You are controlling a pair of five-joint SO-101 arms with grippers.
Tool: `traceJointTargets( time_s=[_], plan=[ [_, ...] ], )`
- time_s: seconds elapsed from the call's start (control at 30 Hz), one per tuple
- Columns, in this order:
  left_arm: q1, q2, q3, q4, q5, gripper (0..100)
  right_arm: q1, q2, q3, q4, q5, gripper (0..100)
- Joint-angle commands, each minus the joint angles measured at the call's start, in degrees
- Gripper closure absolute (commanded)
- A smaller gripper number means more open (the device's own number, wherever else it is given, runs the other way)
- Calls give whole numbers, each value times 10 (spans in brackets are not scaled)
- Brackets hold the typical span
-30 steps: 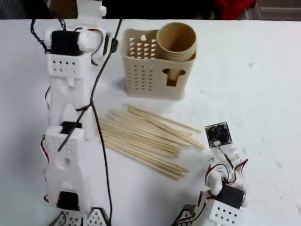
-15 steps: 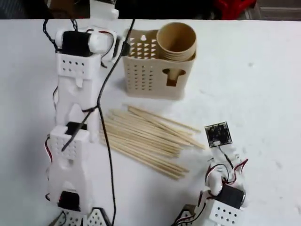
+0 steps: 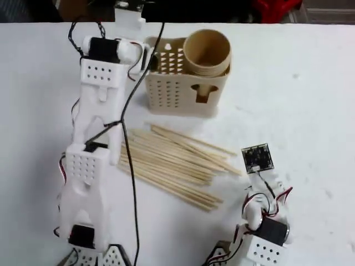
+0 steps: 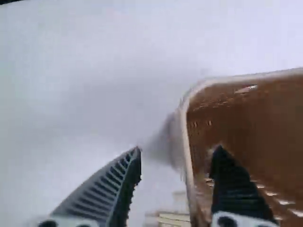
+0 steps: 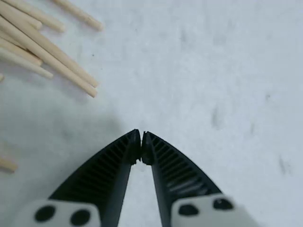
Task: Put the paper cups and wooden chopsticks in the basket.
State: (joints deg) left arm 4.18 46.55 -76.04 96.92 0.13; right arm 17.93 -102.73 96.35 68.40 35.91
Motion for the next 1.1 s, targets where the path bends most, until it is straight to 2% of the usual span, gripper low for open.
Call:
traceJointTargets(
  time_s=[0.0, 0.23, 0.37, 0.67, 1.07],
  plan=[
    [11, -1, 0, -10, 4, 816, -5, -4, 4, -6, 7, 978],
    [32, -2, -4, -3, 5, 981, -5, -4, 4, -6, 7, 978],
    [34, -6, -4, -2, 6, 977, -5, -4, 4, -6, 7, 978],
    [33, -13, 0, 54, 22, 979, -5, -4, 4, -6, 7, 978],
    [32, -153, 117, 54, 35, 980, -5, -3, 4, -6, 7, 978]
  ],
)
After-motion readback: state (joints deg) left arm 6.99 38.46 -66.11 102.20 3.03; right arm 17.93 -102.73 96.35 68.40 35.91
